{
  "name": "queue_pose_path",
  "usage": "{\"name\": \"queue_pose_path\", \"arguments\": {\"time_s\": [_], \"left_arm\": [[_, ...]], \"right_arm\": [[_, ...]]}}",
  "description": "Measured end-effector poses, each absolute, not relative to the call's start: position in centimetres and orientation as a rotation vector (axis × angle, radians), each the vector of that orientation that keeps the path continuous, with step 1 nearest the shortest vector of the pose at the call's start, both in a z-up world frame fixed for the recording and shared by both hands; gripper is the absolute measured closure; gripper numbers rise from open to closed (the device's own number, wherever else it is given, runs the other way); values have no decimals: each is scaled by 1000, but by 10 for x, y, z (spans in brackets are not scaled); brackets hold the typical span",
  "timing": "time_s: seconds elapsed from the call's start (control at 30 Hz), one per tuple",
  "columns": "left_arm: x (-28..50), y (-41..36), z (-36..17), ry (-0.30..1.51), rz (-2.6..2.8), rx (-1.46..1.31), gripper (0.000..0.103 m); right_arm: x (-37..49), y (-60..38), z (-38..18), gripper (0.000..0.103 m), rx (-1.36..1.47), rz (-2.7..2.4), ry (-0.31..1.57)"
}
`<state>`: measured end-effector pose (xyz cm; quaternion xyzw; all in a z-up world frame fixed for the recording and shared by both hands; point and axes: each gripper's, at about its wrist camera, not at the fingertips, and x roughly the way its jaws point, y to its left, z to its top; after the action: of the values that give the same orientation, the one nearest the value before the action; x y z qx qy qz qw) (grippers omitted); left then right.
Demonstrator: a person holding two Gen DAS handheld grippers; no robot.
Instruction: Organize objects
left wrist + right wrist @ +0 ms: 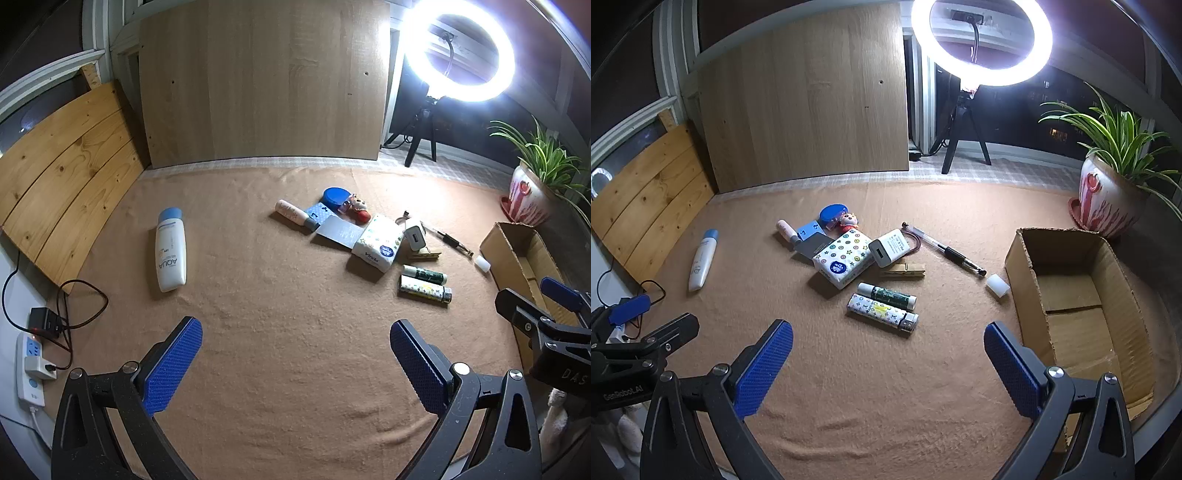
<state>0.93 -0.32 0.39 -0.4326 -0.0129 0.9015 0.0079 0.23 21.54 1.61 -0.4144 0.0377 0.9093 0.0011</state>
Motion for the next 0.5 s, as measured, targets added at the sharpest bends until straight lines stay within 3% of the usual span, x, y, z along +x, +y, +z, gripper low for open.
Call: {"name": "queue_pose_path", "arguments": {"time_s": [0.5], "left_arm": [[9, -3, 3, -47, 2820, -1348, 0]], "right_arm": [[1, 214, 14, 1, -1312, 2851, 127]]}}
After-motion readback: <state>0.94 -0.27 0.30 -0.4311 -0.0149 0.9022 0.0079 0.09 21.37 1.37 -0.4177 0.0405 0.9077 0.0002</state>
